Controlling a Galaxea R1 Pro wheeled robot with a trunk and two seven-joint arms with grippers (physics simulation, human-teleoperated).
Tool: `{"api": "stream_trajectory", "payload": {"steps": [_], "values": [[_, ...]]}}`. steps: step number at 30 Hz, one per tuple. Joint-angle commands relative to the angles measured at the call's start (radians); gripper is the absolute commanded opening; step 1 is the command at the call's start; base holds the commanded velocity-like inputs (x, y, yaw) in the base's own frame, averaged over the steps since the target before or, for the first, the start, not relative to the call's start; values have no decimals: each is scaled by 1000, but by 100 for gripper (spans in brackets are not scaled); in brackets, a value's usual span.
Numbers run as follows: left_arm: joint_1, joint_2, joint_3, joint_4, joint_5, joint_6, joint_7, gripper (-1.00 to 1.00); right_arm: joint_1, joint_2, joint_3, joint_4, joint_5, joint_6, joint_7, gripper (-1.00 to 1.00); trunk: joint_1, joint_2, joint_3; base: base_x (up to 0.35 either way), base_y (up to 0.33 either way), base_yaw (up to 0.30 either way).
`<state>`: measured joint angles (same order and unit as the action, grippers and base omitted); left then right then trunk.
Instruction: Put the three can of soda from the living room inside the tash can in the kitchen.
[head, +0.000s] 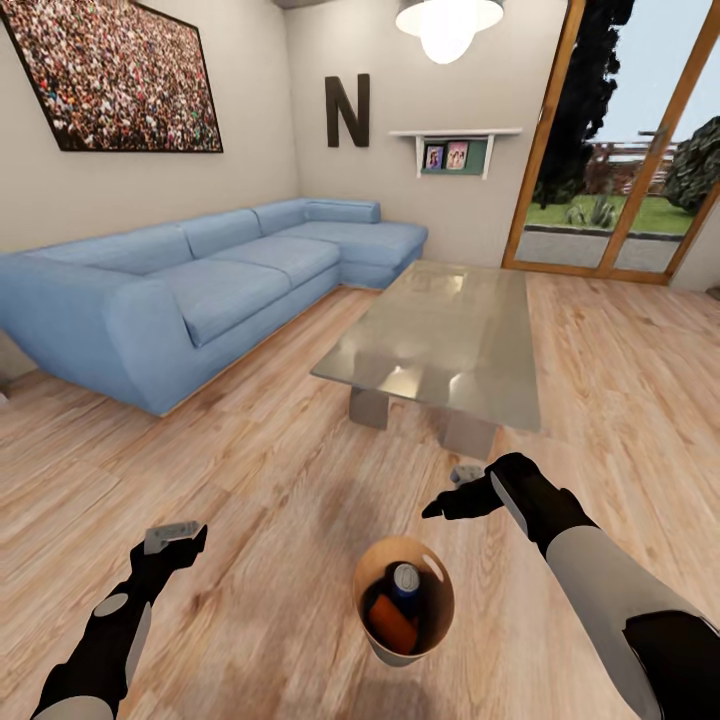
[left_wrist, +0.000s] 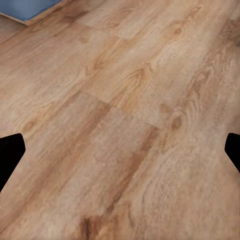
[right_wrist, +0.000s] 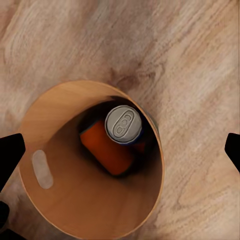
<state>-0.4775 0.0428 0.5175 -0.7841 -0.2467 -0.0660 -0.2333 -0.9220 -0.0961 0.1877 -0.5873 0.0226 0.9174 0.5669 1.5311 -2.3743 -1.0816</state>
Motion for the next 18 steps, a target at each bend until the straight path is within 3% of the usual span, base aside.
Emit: {"api": "stream_trajectory", "payload": {"steps": [1, 18], "values": [[0, 0, 0, 0, 0, 0, 0, 100, 0, 0, 0, 0, 0, 0, 0, 100, -4, 7, 3, 0, 0, 0], [0, 0, -1, 3, 0, 0, 0, 100, 5, -11, 4, -26, 2, 1, -9, 100, -69, 126, 52, 0, 0, 0]]}}
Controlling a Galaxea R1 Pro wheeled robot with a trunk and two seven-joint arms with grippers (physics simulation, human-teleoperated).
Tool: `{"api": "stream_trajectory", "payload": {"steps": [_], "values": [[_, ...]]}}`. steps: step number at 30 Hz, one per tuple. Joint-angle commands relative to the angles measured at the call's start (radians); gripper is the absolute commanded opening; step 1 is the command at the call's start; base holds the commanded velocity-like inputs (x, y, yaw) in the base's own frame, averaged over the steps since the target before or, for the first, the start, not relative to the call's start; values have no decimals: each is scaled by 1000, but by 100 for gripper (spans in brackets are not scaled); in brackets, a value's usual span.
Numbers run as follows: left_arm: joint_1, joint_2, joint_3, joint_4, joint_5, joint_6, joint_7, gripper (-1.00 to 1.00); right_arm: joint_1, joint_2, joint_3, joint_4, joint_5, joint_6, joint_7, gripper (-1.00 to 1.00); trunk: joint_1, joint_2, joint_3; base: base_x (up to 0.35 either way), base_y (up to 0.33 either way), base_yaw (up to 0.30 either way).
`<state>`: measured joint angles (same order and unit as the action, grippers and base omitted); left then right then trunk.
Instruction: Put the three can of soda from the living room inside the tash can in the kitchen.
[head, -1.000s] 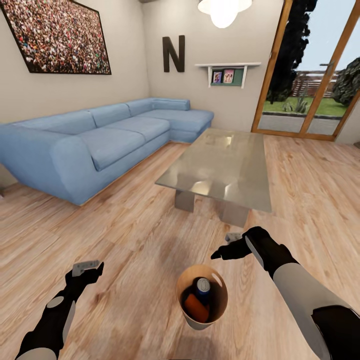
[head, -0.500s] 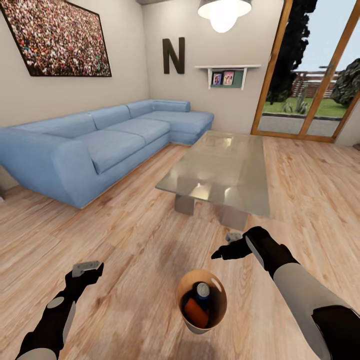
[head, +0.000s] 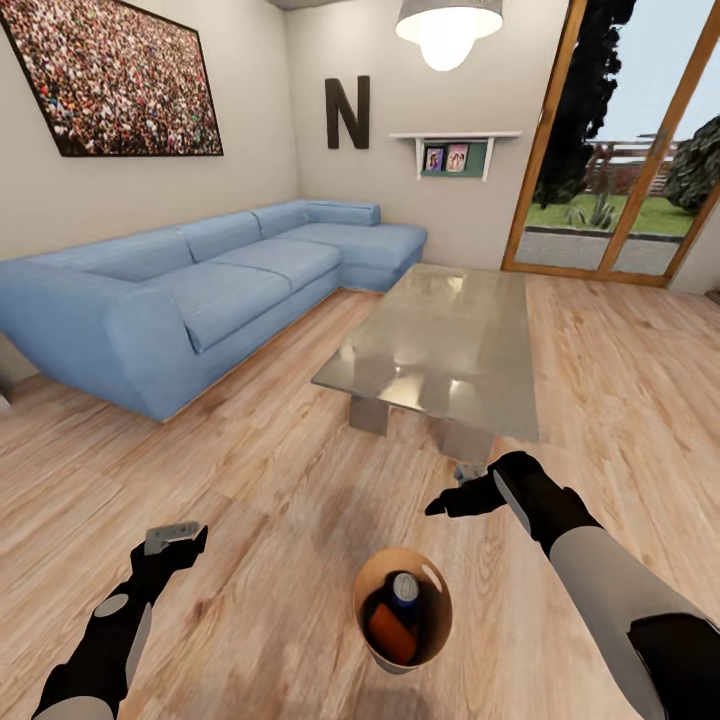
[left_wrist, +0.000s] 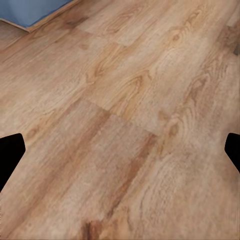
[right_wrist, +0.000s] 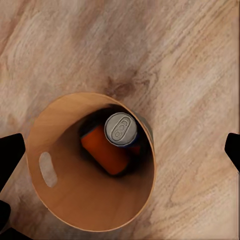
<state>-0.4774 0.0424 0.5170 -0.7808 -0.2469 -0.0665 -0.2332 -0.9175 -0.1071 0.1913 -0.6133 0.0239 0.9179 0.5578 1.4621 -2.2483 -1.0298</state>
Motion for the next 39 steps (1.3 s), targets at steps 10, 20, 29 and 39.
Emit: {"api": "stream_trajectory", "payload": {"steps": [10, 20, 29, 39], "values": [[0, -1, 0, 0, 0, -1, 0, 100, 84, -2, -2, -155, 2, 17, -1, 100, -38, 70, 18, 0, 0, 0], [0, -1, 0, 0, 1, -1, 0, 100, 95, -3, -3, -174, 2, 19, 1, 100, -77, 140, 34, 0, 0, 0], [0, 0, -1, 0, 3, 0, -2, 100, 105, -31, -3, -175, 0, 15, 4, 100, -111, 203, 49, 0, 0, 0], [0, 1, -74, 0, 0, 11, -8, 100, 170, -101, -4, -212, 0, 1, 9, 100, -150, 273, 67, 0, 0, 0]]}}
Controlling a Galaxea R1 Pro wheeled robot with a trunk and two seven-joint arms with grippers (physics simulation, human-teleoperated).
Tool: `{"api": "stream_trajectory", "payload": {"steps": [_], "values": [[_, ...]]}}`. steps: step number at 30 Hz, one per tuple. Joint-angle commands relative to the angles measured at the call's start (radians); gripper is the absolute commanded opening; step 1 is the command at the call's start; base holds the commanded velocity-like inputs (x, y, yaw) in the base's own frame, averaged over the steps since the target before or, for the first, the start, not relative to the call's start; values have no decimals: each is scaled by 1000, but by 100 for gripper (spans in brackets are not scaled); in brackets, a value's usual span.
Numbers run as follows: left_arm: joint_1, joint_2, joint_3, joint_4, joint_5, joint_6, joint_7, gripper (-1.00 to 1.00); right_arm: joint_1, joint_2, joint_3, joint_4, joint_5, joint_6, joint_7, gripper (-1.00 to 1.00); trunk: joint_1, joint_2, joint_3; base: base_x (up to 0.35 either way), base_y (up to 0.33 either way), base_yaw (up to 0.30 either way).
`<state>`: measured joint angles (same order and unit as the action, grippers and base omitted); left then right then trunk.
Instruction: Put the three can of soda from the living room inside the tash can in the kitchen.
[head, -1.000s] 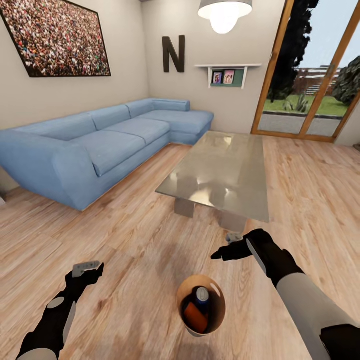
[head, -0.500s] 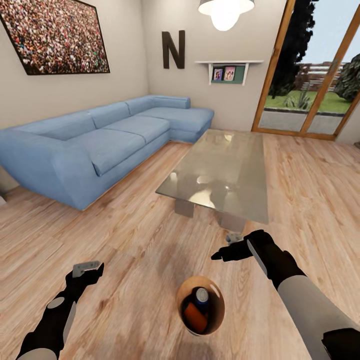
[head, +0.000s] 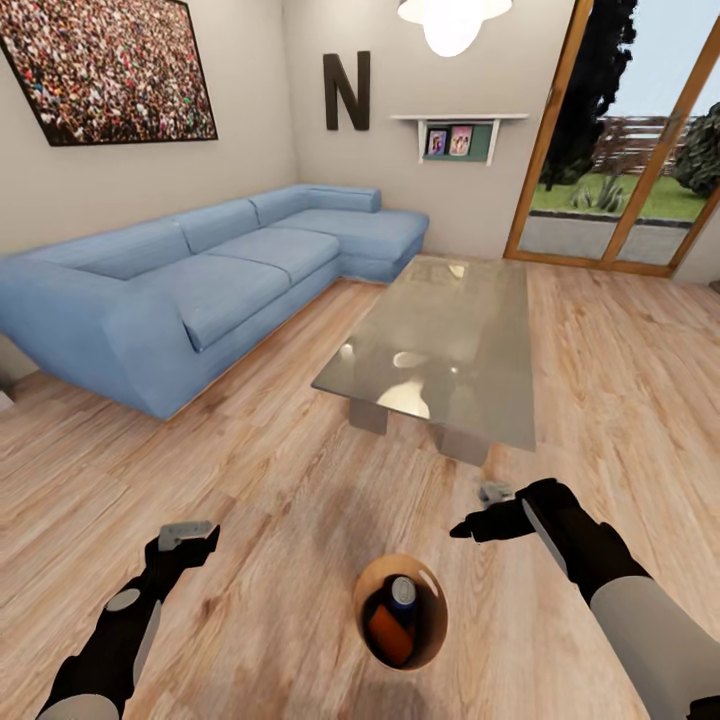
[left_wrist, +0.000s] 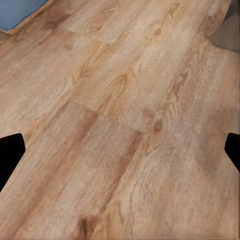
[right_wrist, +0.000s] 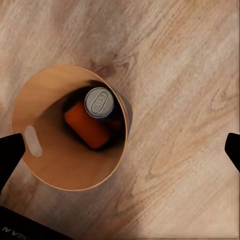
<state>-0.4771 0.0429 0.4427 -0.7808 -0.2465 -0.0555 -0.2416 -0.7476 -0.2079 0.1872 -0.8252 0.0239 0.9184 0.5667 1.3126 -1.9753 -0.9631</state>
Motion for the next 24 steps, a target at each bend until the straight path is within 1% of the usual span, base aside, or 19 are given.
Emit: {"api": "stream_trajectory", "payload": {"steps": [1, 5, 12, 17, 18, 19, 21, 23, 24], "values": [[0, 0, -5, 0, 0, 0, 0, 100, 5, -2, 0, -3, 0, 0, 0, 100, -4, 7, 3, 0, 0, 0], [0, 0, -18, 7, 0, 1, -1, 100, 24, -8, 1, -11, 2, -1, -3, 100, -19, 35, 14, 0, 0, 0], [2, 1, -24, 27, -1, 6, -1, 100, 58, -11, 1, -15, 3, -1, -7, 100, -46, 84, 35, 0, 0, 0], [4, 2, -25, 41, -2, 7, -1, 100, 87, -22, 2, -18, 4, -7, -8, 100, -65, 119, 51, 0, 0, 0], [4, 2, -25, 48, -2, 7, 0, 100, 101, -27, 2, -19, 4, -26, -9, 100, -69, 126, 54, 0, 0, 0], [4, 2, -25, 48, -2, 7, 0, 100, 101, -27, 2, -19, 4, -26, -9, 100, -73, 133, 58, 0, 0, 0], [4, 4, -25, 65, -2, 7, 1, 100, 125, -33, 1, -19, 4, -71, -9, 100, -81, 147, 66, 0, 0, 0], [5, 6, -25, 86, -1, 4, 3, 100, 146, -44, 1, -19, 3, -104, -9, 100, -88, 161, 74, 0, 0, 0], [5, 8, -25, 98, -1, 3, 3, 100, 157, -55, 1, -19, 2, -118, -6, 100, -92, 168, 79, 0, 0, 0]]}}
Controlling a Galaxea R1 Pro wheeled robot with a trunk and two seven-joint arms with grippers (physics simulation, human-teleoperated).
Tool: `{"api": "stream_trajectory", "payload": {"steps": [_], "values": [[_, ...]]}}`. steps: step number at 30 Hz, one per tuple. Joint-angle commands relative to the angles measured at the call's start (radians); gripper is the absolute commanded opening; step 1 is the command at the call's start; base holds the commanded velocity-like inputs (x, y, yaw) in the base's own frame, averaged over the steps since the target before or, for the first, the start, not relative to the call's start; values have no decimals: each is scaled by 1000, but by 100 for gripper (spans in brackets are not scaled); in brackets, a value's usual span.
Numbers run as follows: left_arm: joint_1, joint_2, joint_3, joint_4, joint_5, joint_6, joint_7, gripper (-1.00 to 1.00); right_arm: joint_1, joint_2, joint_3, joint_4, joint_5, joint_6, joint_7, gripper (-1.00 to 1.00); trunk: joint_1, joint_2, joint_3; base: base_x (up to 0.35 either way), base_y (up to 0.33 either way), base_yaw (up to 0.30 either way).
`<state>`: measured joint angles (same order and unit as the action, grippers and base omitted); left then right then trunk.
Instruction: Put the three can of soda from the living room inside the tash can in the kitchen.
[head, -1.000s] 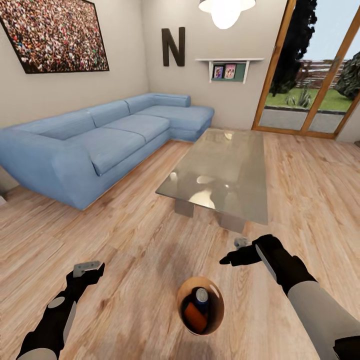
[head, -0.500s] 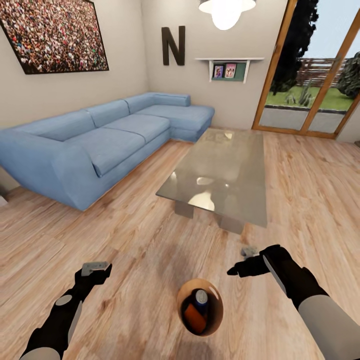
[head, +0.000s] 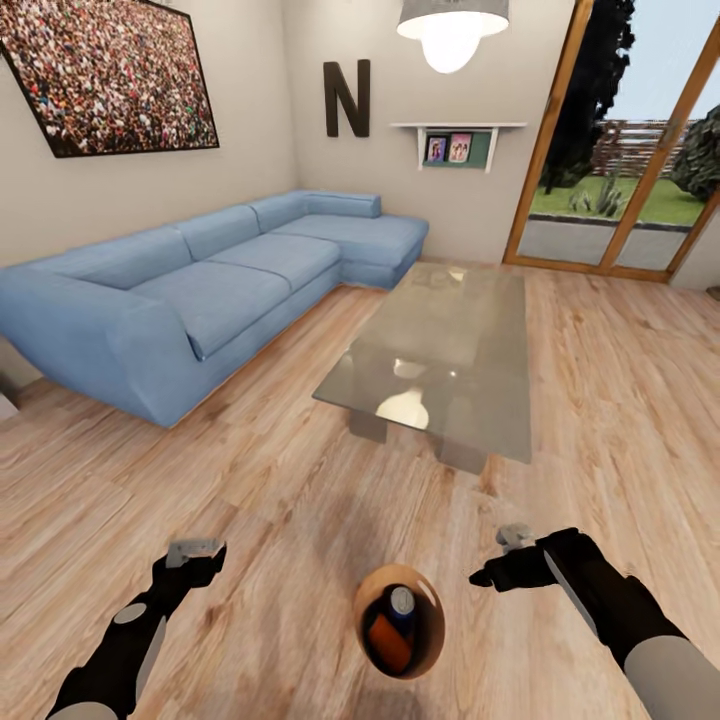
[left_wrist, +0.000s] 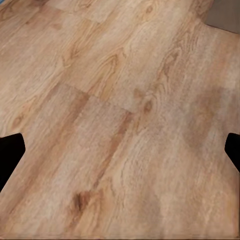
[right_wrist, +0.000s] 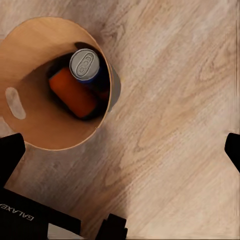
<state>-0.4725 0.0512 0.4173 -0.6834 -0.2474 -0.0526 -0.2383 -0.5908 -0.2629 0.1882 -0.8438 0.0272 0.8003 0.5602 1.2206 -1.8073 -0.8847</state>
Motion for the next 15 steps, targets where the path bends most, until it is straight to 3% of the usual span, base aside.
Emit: {"api": "stream_trajectory", "payload": {"steps": [1, 5, 15], "values": [[0, 1, 0, 7, 0, -1, 1, 100, 6, -6, 0, 0, -1, -5, 1, 100, -4, 7, 5, 0, 0, 0], [21, 3, 1, 56, 2, -7, 4, 100, 40, -24, -2, 0, -2, -23, 6, 100, -19, 35, 23, 0, 0, 0], [93, 5, 2, 81, 3, -17, 6, 100, 98, -39, -3, 0, -4, -114, 6, 100, -58, 105, 68, 0, 0, 0]]}}
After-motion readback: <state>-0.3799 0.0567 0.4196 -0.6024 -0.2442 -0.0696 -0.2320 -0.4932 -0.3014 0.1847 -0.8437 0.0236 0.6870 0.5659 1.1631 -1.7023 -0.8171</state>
